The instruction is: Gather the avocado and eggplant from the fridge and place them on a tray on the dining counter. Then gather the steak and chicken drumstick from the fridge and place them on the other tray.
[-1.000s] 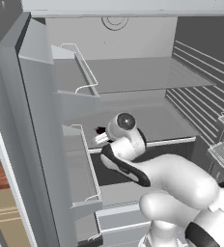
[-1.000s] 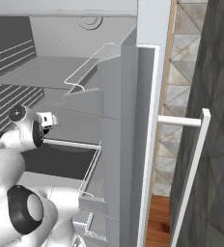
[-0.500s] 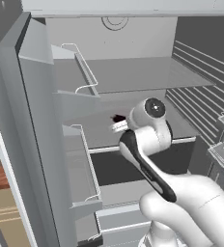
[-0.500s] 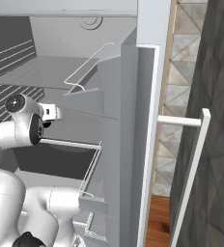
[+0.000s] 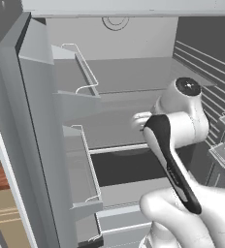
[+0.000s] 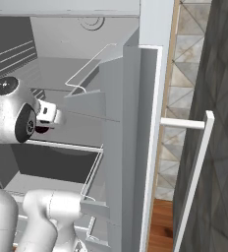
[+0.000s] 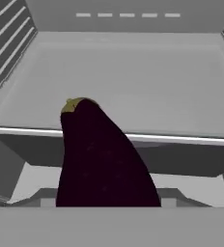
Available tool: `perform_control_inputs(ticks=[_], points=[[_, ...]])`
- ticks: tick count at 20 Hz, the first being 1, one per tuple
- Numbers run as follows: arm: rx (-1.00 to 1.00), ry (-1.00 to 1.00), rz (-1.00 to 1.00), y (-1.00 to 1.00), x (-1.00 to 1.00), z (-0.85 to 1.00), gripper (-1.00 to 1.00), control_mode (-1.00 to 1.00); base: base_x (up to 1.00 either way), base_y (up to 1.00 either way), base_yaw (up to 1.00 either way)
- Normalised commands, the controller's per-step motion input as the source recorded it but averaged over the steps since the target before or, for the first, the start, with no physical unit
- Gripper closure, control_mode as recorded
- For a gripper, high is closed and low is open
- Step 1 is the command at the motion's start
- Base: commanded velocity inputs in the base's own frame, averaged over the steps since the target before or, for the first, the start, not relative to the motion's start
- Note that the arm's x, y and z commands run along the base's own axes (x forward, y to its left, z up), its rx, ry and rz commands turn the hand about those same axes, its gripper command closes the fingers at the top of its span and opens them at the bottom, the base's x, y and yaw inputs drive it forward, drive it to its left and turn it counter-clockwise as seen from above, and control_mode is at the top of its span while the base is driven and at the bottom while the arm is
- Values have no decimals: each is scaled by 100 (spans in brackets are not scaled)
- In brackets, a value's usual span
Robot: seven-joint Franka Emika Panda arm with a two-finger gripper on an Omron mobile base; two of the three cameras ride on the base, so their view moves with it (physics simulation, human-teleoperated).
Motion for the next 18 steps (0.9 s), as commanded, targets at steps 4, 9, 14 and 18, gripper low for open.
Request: perform_control_inputs(ticks=[4,9,14,18], points=[[3,30,-14,-35,-91,25,100,-100,0,0,0],[0,18,-11,-23,-99,1,100,-100,0,0,0],[0,1,-11,-17,-100,-13,100,-100,0,0,0],[0,-1,-9,-2,-51,0,100,-100,0,0,0]])
